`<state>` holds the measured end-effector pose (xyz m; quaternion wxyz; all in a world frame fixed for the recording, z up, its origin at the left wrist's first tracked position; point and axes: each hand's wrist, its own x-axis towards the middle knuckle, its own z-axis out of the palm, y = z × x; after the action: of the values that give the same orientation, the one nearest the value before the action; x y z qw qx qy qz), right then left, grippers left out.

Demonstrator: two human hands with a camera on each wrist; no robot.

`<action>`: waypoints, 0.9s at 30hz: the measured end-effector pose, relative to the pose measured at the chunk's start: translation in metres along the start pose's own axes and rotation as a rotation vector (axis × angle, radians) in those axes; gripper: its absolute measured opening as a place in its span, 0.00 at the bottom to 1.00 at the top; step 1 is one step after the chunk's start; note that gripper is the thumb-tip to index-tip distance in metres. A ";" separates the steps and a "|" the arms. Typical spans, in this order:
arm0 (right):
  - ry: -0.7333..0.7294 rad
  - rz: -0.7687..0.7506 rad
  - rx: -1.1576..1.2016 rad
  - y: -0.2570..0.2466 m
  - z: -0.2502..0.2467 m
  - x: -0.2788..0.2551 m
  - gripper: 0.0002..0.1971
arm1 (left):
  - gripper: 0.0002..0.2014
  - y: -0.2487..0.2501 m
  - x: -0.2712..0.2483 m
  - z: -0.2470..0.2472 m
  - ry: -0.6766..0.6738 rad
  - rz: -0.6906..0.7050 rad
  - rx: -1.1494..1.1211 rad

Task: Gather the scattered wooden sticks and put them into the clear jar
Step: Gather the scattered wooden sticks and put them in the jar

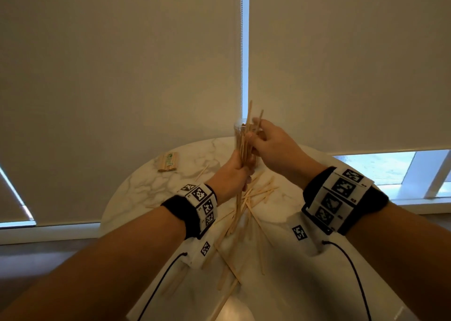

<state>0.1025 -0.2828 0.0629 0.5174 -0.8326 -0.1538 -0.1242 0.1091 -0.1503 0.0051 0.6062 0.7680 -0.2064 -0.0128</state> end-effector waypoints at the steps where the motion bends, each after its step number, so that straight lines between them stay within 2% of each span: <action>1: -0.010 -0.012 -0.054 -0.005 -0.001 0.003 0.17 | 0.07 0.002 -0.002 0.002 0.014 0.020 -0.024; 5: 0.087 -0.080 -0.046 -0.026 -0.018 0.015 0.31 | 0.08 0.009 -0.004 0.007 0.014 0.046 -0.008; 7: 0.092 -0.125 -0.123 -0.040 -0.029 0.018 0.25 | 0.05 0.011 -0.005 0.010 -0.010 0.070 0.015; 9: 0.011 -0.103 -0.277 -0.050 -0.033 0.021 0.15 | 0.05 0.016 -0.007 0.013 -0.011 0.074 0.008; 10: -0.034 -0.075 -0.343 -0.054 -0.033 0.021 0.15 | 0.05 0.018 -0.008 0.014 -0.008 0.075 -0.003; 16: -0.196 -0.033 -0.587 -0.057 -0.030 0.008 0.25 | 0.15 0.019 -0.009 0.013 0.021 0.057 -0.008; 18: -0.201 -0.035 -0.487 -0.054 -0.028 0.001 0.30 | 0.14 0.020 -0.011 0.011 0.036 0.053 -0.069; 21: -0.086 -0.031 -0.205 -0.045 -0.028 -0.017 0.40 | 0.07 0.024 -0.010 -0.001 0.151 0.077 -0.195; 22: -0.117 -0.001 -0.182 -0.038 -0.027 -0.024 0.42 | 0.05 0.026 -0.010 -0.007 0.207 0.078 -0.250; 25: -0.374 0.170 -0.273 -0.007 -0.010 -0.042 0.48 | 0.07 0.032 -0.005 -0.020 0.343 0.055 -0.427; 27: -0.508 0.303 -0.247 0.012 0.005 -0.051 0.46 | 0.08 0.033 -0.004 -0.023 0.388 0.055 -0.502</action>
<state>0.0602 -0.2899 0.0320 0.3699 -0.9070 -0.1361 0.1485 0.1016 -0.1331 0.0409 0.8050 0.5766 -0.0983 0.0998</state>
